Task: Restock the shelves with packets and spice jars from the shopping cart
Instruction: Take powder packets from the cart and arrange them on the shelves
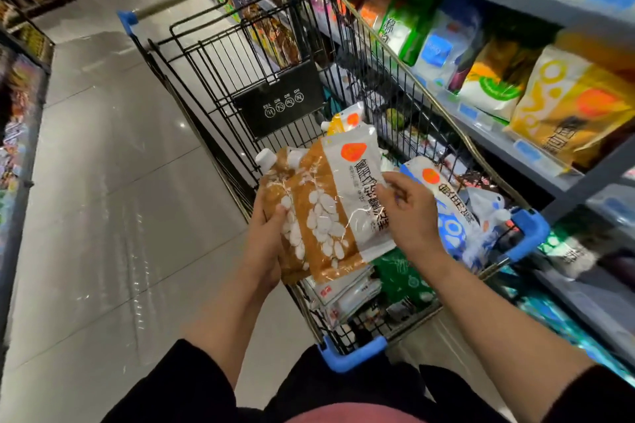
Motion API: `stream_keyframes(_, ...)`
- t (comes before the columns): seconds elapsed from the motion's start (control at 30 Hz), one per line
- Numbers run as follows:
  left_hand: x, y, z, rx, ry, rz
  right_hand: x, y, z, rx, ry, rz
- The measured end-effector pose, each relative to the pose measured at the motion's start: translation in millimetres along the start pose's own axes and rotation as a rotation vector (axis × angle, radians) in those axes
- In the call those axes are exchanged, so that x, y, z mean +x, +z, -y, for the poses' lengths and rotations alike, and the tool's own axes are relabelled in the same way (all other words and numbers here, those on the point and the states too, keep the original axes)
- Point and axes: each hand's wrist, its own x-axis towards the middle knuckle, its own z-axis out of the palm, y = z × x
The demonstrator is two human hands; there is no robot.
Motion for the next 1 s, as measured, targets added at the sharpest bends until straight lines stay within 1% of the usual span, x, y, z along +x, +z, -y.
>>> stream_keyframes(0.07,1,-1,3,-0.029,-0.019,0.004,-5,5,-6,0.014,0.04,0.071)
stream_keyframes(0.17,0,0,8,-0.081,-0.037,0.034,-9,10,-19,0.075,0.172,0.231)
stream_keyframes(0.23,0,5,9,-0.073,-0.011,0.105,-13,14,-25,0.128,0.215,0.297)
stream_keyframes(0.3,2,13,5,-0.037,-0.001,0.182,-16,17,-30,0.143,0.209,0.338)
stream_keyframes(0.37,5,17,3,-0.044,-0.028,0.293,-17,17,-34,0.145,0.192,0.347)
stream_keyframes(0.4,7,18,2,-0.053,-0.038,0.321,-17,15,-35,0.124,0.179,0.337)
stream_keyframes(0.43,8,19,3,-0.049,-0.047,0.305,-18,13,-38,0.087,0.165,0.327)
stream_keyframes(0.5,9,22,6,-0.002,-0.067,0.218,-20,10,-44,0.012,0.15,0.346)
stream_keyframes(0.57,12,25,14,0.05,-0.094,0.155,-21,7,-52,-0.026,0.176,0.369)
stream_keyframes(0.6,13,26,18,0.07,-0.099,0.127,-20,5,-55,-0.036,0.212,0.349)
stream_keyframes(0.63,14,27,21,0.092,-0.098,0.099,-18,1,-58,-0.05,0.258,0.293)
stream_keyframes(0.67,16,27,24,0.12,-0.089,0.083,-14,-5,-63,-0.116,0.305,0.203)
stream_keyframes(0.73,17,25,31,0.15,-0.061,0.08,-1,-23,-77,-0.398,0.376,0.01)
stream_keyframes(0.77,17,25,34,0.146,-0.06,0.075,7,-33,-89,-0.54,0.415,-0.034)
stream_keyframes(0.8,17,26,36,0.138,-0.068,0.068,15,-42,-98,-0.658,0.454,-0.034)
stream_keyframes(0.87,18,27,41,0.124,-0.081,0.047,31,-51,-110,-0.803,0.514,0.049)
stream_keyframes(0.9,19,27,43,0.12,-0.088,0.032,39,-51,-115,-0.844,0.531,0.096)
stream_keyframes(1.0,23,25,50,0.128,-0.109,-0.038,51,-45,-112,-0.841,0.607,0.199)
